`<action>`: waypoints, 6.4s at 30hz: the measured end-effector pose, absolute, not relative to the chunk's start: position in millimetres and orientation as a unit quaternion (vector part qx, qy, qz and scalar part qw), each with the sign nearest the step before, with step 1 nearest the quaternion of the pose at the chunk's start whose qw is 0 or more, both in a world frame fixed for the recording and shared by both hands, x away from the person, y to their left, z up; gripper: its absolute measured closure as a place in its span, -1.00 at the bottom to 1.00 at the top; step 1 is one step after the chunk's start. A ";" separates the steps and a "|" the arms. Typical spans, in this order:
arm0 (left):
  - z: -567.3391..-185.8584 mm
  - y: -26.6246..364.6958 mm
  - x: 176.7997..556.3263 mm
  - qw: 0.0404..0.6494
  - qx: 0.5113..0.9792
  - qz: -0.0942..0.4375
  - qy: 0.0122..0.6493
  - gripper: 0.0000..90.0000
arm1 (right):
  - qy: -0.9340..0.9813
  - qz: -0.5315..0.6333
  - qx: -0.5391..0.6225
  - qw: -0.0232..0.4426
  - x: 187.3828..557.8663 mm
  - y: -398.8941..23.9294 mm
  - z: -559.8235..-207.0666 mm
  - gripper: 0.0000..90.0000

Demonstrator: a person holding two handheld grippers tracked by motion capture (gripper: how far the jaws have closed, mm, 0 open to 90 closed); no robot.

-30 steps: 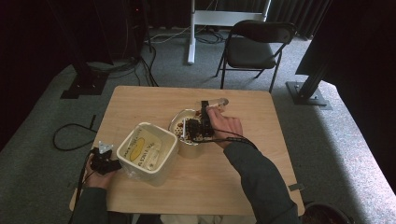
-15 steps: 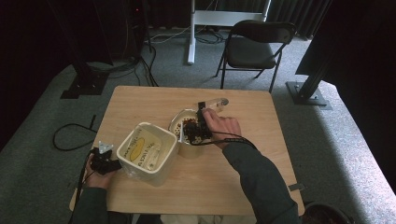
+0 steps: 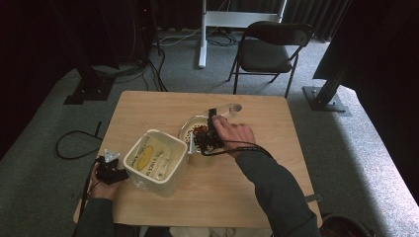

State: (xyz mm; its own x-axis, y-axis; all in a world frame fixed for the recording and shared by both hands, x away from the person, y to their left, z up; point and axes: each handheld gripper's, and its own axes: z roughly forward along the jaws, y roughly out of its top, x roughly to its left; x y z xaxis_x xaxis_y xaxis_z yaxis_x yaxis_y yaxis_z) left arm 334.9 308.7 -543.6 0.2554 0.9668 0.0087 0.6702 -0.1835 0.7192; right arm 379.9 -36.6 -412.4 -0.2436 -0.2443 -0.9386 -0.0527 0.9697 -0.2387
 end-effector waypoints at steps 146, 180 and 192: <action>-543.5 308.5 335.8 0.306 0.731 0.242 0.560 -0.45 | 0.824 0.473 0.229 0.210 396.5 -125.2 -363.3 -0.18; -543.4 308.5 335.8 0.306 0.731 0.241 0.560 -0.45 | 0.820 0.526 0.185 0.131 374.5 -99.0 -357.5 -0.18; -543.5 308.5 335.8 0.306 0.731 0.241 0.561 -0.45 | 0.819 0.537 0.172 0.109 366.7 -91.6 -353.3 -0.19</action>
State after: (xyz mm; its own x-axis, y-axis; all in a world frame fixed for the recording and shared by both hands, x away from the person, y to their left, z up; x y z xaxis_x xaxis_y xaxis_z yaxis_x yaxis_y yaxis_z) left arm 335.8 308.5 -543.5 0.2547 0.9670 0.0097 0.6714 -0.1841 0.7178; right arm 366.7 -91.6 -353.3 -0.9171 0.3986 0.0071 0.1653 0.3641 0.9166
